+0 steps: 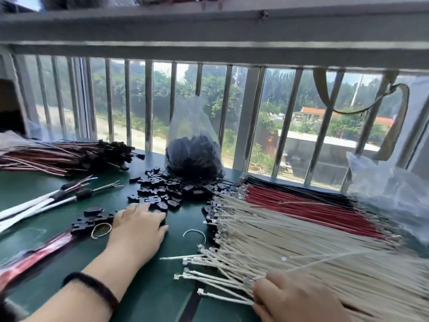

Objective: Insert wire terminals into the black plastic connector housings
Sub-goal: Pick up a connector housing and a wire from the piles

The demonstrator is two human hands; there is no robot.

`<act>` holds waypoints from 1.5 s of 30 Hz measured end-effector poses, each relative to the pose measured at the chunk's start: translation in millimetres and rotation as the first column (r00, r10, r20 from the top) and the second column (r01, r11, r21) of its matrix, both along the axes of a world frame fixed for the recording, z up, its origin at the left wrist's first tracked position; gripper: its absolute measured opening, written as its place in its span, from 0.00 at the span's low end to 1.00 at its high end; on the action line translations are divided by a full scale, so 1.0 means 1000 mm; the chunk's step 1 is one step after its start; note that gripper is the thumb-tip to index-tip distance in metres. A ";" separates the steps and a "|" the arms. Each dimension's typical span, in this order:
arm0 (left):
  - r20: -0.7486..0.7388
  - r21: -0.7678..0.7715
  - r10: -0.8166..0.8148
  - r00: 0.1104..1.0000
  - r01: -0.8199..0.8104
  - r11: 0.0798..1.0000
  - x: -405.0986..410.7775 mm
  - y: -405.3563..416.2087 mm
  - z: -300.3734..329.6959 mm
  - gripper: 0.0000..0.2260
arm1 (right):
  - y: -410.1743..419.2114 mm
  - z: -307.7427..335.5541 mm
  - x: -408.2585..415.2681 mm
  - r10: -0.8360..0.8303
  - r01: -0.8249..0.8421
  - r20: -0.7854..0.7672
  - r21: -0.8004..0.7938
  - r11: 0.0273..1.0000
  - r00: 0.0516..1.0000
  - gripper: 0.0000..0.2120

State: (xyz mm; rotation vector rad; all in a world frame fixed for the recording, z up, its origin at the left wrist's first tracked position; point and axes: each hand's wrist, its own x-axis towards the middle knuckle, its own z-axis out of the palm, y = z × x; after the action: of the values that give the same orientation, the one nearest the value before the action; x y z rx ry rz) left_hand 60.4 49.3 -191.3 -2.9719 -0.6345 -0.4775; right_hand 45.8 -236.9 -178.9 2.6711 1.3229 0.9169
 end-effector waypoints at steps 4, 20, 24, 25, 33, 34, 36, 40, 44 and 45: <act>0.124 -0.043 -0.148 0.981 0.154 0.987 -0.014 -0.003 -0.004 0.11 | -0.002 -0.003 -0.004 -0.039 0.041 -0.118 0.013 0.999 0.992 0.19; 0.588 -0.434 -0.365 0.722 0.662 0.611 -0.081 -0.092 0.011 0.21 | -0.031 0.031 -0.009 0.014 0.135 -0.358 0.390 0.911 0.934 0.19; 0.581 -0.479 -0.402 0.707 0.697 0.534 -0.080 -0.104 0.002 0.23 | -0.033 0.028 -0.007 0.127 0.047 -0.372 0.425 0.904 0.919 0.06; 0.572 -0.495 -0.413 0.709 0.700 0.515 -0.078 -0.105 0.000 0.23 | -0.033 0.028 -0.007 0.152 0.029 -0.375 0.436 0.900 0.914 0.06; 0.598 -0.590 -0.372 0.710 0.704 0.394 -0.078 -0.106 -0.009 0.18 | -0.029 0.026 -0.013 0.210 -0.008 -0.390 0.461 0.887 0.897 0.09; 0.607 -0.572 -0.381 0.697 0.716 0.400 -0.079 -0.106 -0.009 0.17 | -0.029 0.027 -0.014 0.205 -0.003 -0.393 0.458 0.889 0.897 0.08; 0.627 -0.526 -0.405 0.666 0.745 0.410 -0.081 -0.106 -0.008 0.14 | -0.028 0.027 -0.015 0.203 -0.014 -0.385 0.440 0.898 0.900 0.08; 0.632 -0.536 -0.393 0.668 0.743 0.401 -0.083 -0.108 -0.007 0.10 | -0.025 0.027 -0.018 0.171 -0.016 -0.379 0.379 0.925 0.910 0.06; 0.654 -0.562 -0.393 0.646 0.763 0.318 -0.082 -0.110 -0.001 0.09 | -0.021 0.026 -0.021 0.152 -0.011 -0.385 0.343 0.939 0.910 0.06; 0.655 -0.579 -0.381 0.652 0.758 0.301 -0.082 -0.110 0.000 0.08 | -0.020 0.026 -0.022 0.157 -0.013 -0.388 0.348 0.937 0.908 0.06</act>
State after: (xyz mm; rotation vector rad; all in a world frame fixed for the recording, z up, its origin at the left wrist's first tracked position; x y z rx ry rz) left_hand -21.8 -60.9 -190.9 -4.0419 0.5581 -1.1556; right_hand 23.5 -256.8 -153.0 3.2379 1.4829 0.6582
